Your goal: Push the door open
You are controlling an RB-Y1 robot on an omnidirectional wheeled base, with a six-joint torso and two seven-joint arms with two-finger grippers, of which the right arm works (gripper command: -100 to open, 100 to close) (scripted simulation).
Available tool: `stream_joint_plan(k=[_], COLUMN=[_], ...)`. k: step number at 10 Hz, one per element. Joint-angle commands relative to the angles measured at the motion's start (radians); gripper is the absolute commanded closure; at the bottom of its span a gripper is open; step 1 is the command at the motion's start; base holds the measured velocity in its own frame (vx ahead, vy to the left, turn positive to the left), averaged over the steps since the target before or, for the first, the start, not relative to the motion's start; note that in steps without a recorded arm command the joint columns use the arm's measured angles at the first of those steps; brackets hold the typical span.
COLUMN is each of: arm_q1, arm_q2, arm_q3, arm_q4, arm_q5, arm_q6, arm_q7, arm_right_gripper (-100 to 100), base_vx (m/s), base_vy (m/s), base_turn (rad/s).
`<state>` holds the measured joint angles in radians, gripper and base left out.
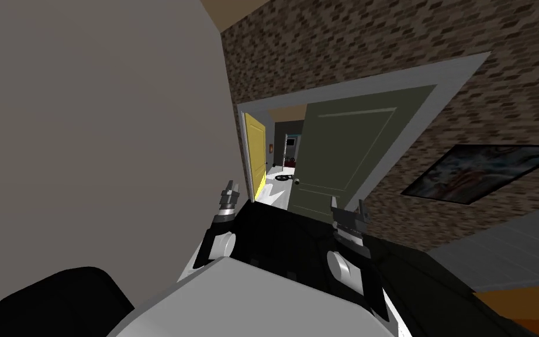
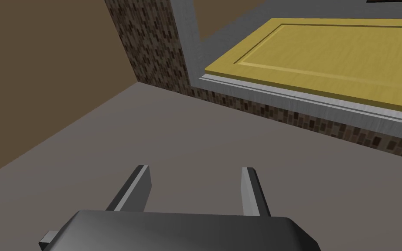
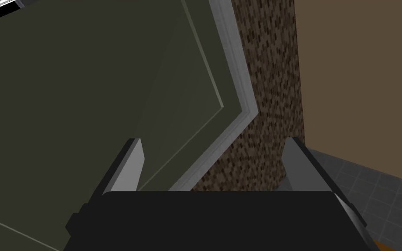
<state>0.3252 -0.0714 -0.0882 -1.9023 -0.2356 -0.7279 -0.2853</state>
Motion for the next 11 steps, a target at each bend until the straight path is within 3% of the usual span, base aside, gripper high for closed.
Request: stream_joint_plan(k=[1, 11], arm_q1=[-0.018, -0.096], arm_q2=[-0.004, -0.008], arm_q3=[-0.010, -0.067], arm_q4=[0.050, 0.325], arm_q5=[-0.025, -0.181], arm_q6=[-0.013, -0.072], arm_q7=[-0.031, -0.213], arm_right_gripper=[-100, -100], base_vx=[0.080, 0.069], base_vy=[-0.070, -0.070], base_turn=[0.171, 0.209])
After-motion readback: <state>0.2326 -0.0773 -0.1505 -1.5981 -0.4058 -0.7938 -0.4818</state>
